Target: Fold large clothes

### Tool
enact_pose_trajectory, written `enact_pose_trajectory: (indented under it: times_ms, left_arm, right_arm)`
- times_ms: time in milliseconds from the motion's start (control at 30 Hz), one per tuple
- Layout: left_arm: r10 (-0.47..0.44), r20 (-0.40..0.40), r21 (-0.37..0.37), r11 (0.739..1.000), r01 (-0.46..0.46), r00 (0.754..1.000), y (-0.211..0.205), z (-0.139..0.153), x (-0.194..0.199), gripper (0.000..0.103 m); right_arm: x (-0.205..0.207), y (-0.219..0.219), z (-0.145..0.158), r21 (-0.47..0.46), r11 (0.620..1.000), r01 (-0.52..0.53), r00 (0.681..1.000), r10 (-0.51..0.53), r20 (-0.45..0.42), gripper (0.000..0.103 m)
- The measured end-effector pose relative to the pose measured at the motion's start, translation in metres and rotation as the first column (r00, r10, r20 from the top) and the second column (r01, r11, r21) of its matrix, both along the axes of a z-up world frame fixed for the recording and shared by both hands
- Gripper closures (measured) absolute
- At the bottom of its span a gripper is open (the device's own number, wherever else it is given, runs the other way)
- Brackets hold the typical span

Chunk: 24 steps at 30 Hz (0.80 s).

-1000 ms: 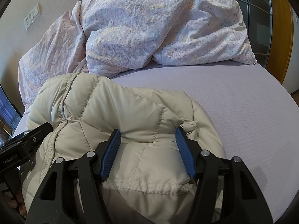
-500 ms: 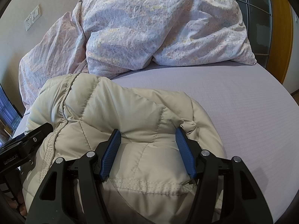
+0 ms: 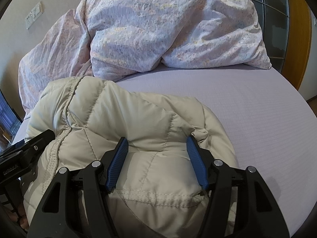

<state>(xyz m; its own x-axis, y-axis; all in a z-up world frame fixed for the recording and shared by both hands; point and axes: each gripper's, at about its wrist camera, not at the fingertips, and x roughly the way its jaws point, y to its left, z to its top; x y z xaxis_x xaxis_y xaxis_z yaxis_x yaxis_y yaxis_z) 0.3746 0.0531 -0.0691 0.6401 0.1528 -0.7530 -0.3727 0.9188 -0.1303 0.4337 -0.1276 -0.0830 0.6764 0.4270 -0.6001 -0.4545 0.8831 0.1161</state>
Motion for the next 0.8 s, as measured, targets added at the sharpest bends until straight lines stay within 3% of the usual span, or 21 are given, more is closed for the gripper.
enact_pose_trajectory:
  times_ms: [200,333,567,800]
  left_arm:
    - [-0.044,-0.051,-0.04,0.998,0.042,0.998,0.01,0.013,-0.001,0.002]
    - [-0.069,-0.061,-0.031,0.997,0.067,0.996,0.016,0.025,-0.008,0.002]
    - [-0.075,-0.079,-0.001,0.997,0.076,0.994,0.024,0.038,-0.023,0.002]
    - [-0.059,-0.093,-0.008,0.998,0.058,0.994,0.038,0.034,-0.029,0.002]
  right_arm:
    - [0.002,-0.003,0.013,-0.02,0.999,-0.034,0.995,0.032,-0.092,0.033]
    - [-0.004,-0.013,0.022,-0.039,0.999,-0.034,0.992,0.029,-0.124,0.008]
    - [0.006,-0.059,0.024,0.069,0.998,-0.004,0.964,0.022,-0.266,0.006]
    - [0.024,-0.09,0.011,0.17,0.985,-0.011,0.89,0.087,-0.447,0.005]
